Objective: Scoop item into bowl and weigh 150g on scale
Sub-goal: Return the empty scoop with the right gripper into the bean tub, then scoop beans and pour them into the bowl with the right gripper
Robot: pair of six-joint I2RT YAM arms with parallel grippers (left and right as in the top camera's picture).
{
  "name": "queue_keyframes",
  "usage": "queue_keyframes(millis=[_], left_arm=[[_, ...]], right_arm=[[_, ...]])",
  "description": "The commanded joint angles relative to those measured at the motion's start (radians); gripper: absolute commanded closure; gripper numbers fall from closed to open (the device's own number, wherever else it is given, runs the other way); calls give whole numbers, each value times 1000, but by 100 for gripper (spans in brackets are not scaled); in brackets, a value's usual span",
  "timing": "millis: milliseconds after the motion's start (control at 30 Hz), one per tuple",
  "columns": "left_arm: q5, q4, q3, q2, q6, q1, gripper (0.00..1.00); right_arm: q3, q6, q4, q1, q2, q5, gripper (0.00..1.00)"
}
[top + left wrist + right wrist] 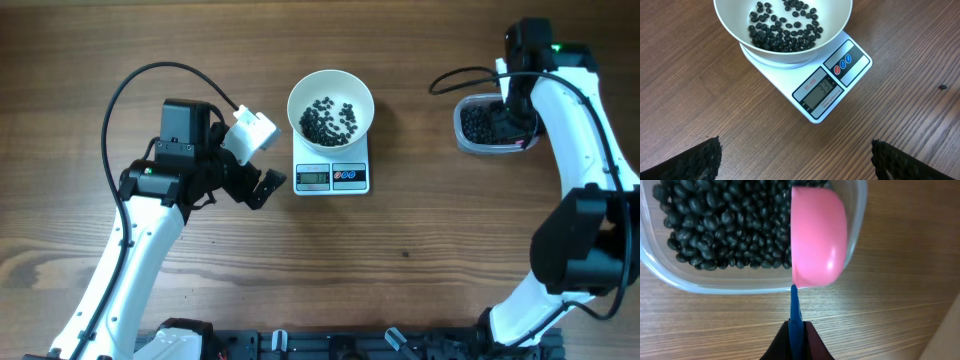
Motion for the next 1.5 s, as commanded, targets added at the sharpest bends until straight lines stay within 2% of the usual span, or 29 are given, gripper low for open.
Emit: queue_keyframes(millis=[0,200,500,1067,1267,1467], left_arm=[[-2,3,-6,-3,-10,5,0],[-2,3,-6,-3,-10,5,0],[-2,3,-6,-3,-10,5,0],[-2,3,-6,-3,-10,5,0],[-2,3,-6,-3,-10,5,0],[-2,3,-6,-3,-10,5,0]], right_arm=[[11,-26,-26,-6,37,-70,96],[11,-75,-64,-6,37,-280,96],[11,-88,-89,-19,37,-475,96],[11,-115,-83,-277,94,-745,96],[11,-204,-83,-350,121,-941,96],[11,-246,-97,-397,121,-1025,96]])
